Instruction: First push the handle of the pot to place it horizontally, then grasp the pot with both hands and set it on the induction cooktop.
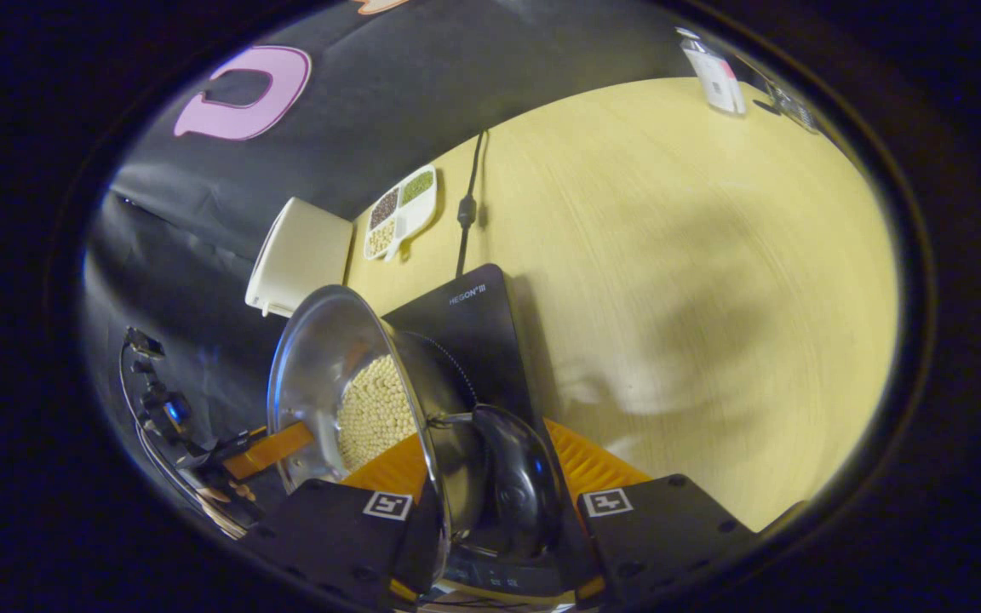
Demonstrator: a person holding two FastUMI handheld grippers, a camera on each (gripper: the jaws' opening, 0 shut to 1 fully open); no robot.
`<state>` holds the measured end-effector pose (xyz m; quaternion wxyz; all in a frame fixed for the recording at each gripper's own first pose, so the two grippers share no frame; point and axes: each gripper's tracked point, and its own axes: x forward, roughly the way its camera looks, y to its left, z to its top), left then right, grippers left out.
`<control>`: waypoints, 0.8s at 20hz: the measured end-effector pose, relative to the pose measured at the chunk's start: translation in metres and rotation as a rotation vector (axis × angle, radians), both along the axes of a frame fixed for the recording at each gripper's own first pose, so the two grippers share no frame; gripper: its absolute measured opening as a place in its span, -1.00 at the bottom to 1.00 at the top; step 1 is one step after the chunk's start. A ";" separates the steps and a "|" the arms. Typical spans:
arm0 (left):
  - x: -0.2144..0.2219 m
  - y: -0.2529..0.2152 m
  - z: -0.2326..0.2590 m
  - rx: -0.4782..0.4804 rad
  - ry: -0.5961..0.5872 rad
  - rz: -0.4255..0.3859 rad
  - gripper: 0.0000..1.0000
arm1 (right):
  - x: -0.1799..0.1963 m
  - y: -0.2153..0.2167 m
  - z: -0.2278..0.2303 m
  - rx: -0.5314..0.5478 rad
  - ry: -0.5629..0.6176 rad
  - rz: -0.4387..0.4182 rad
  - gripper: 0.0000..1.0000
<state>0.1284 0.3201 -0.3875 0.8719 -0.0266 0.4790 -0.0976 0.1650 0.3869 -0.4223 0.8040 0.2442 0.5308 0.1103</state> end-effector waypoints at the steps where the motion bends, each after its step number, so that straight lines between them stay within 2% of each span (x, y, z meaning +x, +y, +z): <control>1: 0.000 0.000 0.000 -0.001 0.000 0.002 0.22 | 0.000 0.001 0.000 0.003 0.002 -0.001 0.16; 8: -0.001 0.000 -0.001 -0.002 -0.012 0.009 0.27 | 0.003 0.002 -0.003 0.009 -0.003 0.002 0.15; 10: -0.003 0.000 -0.001 0.000 -0.008 0.024 0.27 | 0.005 0.001 0.002 0.019 -0.012 -0.009 0.04; 12: -0.011 0.003 0.006 0.031 -0.011 0.037 0.29 | 0.007 -0.009 0.020 0.029 -0.040 -0.033 0.59; 13: -0.010 0.006 0.014 0.052 -0.051 0.044 0.38 | 0.011 -0.014 0.030 0.039 -0.066 -0.045 0.86; 14: -0.010 0.008 0.024 0.069 -0.090 0.049 0.56 | 0.013 -0.019 0.040 0.044 -0.093 -0.057 0.87; 15: -0.006 0.007 0.039 0.072 -0.126 0.060 0.78 | 0.011 -0.025 0.051 0.045 -0.123 -0.072 1.00; 16: -0.012 0.006 0.042 0.085 -0.155 0.066 1.00 | 0.010 -0.032 0.061 0.044 -0.149 -0.082 1.00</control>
